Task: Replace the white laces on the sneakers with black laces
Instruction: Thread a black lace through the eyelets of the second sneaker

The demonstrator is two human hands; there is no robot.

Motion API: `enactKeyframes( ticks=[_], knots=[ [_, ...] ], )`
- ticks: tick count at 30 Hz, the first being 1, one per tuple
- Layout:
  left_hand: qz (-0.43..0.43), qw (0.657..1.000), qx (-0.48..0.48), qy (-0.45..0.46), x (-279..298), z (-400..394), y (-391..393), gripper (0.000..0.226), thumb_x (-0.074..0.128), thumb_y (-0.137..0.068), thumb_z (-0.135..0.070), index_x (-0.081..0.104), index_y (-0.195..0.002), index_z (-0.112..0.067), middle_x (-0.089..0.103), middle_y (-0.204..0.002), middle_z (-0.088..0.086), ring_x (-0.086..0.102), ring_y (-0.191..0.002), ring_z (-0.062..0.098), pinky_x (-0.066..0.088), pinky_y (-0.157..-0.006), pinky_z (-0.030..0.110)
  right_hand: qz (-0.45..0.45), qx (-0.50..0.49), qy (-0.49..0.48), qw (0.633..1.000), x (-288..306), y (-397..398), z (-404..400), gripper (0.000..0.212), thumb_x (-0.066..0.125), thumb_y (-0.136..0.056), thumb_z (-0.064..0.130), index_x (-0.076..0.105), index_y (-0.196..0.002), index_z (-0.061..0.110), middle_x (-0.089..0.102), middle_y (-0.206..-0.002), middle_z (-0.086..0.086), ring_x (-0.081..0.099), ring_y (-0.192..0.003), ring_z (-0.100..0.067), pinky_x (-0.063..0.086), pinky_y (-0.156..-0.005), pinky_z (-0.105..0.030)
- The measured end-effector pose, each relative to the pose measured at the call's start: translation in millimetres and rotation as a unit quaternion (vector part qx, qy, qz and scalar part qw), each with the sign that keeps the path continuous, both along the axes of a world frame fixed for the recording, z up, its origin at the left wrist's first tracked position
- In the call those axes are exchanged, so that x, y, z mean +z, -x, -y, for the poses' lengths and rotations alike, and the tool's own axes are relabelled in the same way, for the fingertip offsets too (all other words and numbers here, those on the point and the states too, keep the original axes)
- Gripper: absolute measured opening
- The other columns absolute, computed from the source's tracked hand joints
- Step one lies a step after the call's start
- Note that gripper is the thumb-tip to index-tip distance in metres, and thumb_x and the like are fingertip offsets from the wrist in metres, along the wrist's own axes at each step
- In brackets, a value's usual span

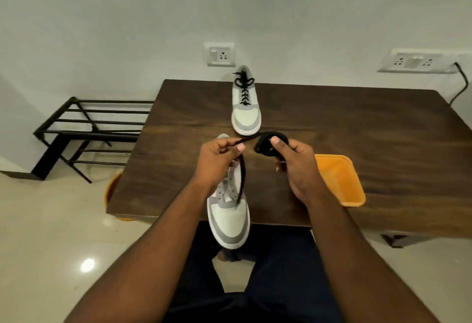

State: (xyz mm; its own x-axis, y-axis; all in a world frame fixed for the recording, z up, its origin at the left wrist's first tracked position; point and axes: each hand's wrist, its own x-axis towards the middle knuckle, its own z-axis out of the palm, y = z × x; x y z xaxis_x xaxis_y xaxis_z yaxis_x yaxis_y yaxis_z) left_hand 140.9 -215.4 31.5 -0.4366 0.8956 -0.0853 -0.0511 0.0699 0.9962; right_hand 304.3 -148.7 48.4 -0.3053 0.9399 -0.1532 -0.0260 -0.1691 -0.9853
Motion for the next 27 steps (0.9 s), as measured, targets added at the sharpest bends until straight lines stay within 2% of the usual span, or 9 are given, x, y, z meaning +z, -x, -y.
enactKeyframes(
  ticks=[4, 7, 10, 14, 17, 18, 20, 24, 27],
  knots=[
    [0.044, 0.977, 0.208, -0.015, 3.9, 28.7, 54.1, 0.007, 0.061, -0.095, -0.012, 0.068, -0.097, -0.011, 0.066, -0.073, -0.003, 0.06, -0.063, 0.003, 0.05, -0.062, 0.021, 0.011, -0.06, 0.03, 0.998, -4.2, 25.6, 8.9, 0.005, 0.066, -0.09, 0.016, 0.07, -0.092, 0.018, 0.07, -0.083, 0.001, 0.062, -0.076, -0.012, 0.048, -0.058, -0.026],
    [0.186, 0.916, 0.349, -0.063, 4.2, 46.4, 93.0, 0.014, 0.051, -0.101, -0.017, 0.059, -0.09, -0.019, 0.059, -0.072, 0.0, 0.058, -0.064, 0.011, 0.049, -0.058, 0.027, 0.093, -0.069, -0.015, 0.993, -5.5, 34.4, 13.2, 0.018, 0.066, -0.086, 0.004, 0.064, -0.086, 0.022, 0.066, -0.081, 0.005, 0.06, -0.08, -0.012, 0.051, -0.075, -0.032],
    [0.241, 0.855, 0.454, -0.072, 0.4, 55.8, 129.2, 0.011, 0.05, -0.101, -0.016, 0.055, -0.092, -0.016, 0.056, -0.073, 0.0, 0.055, -0.063, 0.013, 0.045, -0.055, 0.025, 0.11, -0.09, -0.04, 0.989, -12.7, 37.3, 19.0, 0.022, 0.068, -0.083, 0.003, 0.056, -0.087, 0.021, 0.062, -0.086, 0.003, 0.057, -0.085, -0.017, 0.048, -0.071, -0.027],
    [0.154, 0.845, 0.512, -0.019, -8.5, 58.7, 147.9, 0.016, 0.055, -0.098, -0.018, 0.064, -0.105, -0.006, 0.064, -0.089, 0.005, 0.06, -0.081, 0.016, 0.053, -0.072, 0.028, 0.394, -0.008, -0.235, 0.888, -27.3, 33.9, 22.0, 0.034, 0.078, -0.076, 0.025, 0.045, -0.081, 0.021, 0.054, -0.086, 0.003, 0.051, -0.08, -0.02, 0.04, -0.07, -0.035],
    [0.008, 0.89, 0.448, 0.088, -15.5, 54.8, 148.7, 0.033, 0.057, -0.098, -0.021, 0.06, -0.129, -0.011, 0.057, -0.13, 0.013, 0.053, -0.124, 0.025, 0.048, -0.096, 0.03, 0.324, 0.066, -0.106, 0.938, -20.3, 35.6, 26.3, 0.038, 0.083, -0.073, 0.027, 0.046, -0.069, 0.018, 0.051, -0.067, 0.003, 0.047, -0.065, -0.017, 0.038, -0.062, -0.034],
    [-0.099, 0.905, 0.386, 0.147, -15.9, 53.9, 142.5, 0.045, 0.059, -0.097, -0.025, 0.051, -0.14, -0.018, 0.04, -0.151, 0.013, 0.035, -0.141, 0.03, 0.036, -0.111, 0.039, 0.277, 0.076, -0.068, 0.955, -19.7, 36.4, 27.5, 0.035, 0.084, -0.072, 0.025, 0.051, -0.07, 0.014, 0.055, -0.065, -0.001, 0.048, -0.063, -0.016, 0.04, -0.06, -0.033],
    [-0.283, 0.92, 0.217, 0.161, -17.4, 50.9, 116.2, 0.062, 0.063, -0.094, -0.026, 0.036, -0.15, -0.024, 0.017, -0.163, 0.006, 0.01, -0.149, 0.028, 0.013, -0.12, 0.043, 0.234, 0.08, -0.043, 0.968, -20.2, 38.4, 31.3, 0.032, 0.086, -0.07, 0.023, 0.062, -0.076, 0.003, 0.064, -0.07, -0.01, 0.055, -0.064, -0.017, 0.044, -0.062, -0.033],
    [-0.194, 0.971, -0.107, 0.089, -33.3, 44.7, 47.2, 0.055, 0.071, -0.089, -0.023, 0.053, -0.14, -0.017, 0.054, -0.141, 0.004, 0.053, -0.126, 0.016, 0.042, -0.099, 0.026, 0.167, 0.074, 0.001, 0.983, -21.4, 46.7, 40.3, 0.03, 0.08, -0.077, 0.019, 0.069, -0.084, -0.008, 0.067, -0.077, -0.02, 0.057, -0.068, -0.018, 0.046, -0.061, -0.025],
    [-0.157, 0.98, -0.1, 0.076, -44.3, 46.2, 30.8, 0.021, 0.066, -0.089, -0.005, 0.074, -0.109, -0.006, 0.075, -0.087, 0.002, 0.068, -0.076, 0.006, 0.053, -0.073, 0.02, 0.153, 0.034, 0.016, 0.987, -17.9, 48.4, 44.9, 0.025, 0.073, -0.085, 0.025, 0.073, -0.083, 0.001, 0.067, -0.074, -0.011, 0.054, -0.065, -0.014, 0.042, -0.054, -0.022]
  ],
)
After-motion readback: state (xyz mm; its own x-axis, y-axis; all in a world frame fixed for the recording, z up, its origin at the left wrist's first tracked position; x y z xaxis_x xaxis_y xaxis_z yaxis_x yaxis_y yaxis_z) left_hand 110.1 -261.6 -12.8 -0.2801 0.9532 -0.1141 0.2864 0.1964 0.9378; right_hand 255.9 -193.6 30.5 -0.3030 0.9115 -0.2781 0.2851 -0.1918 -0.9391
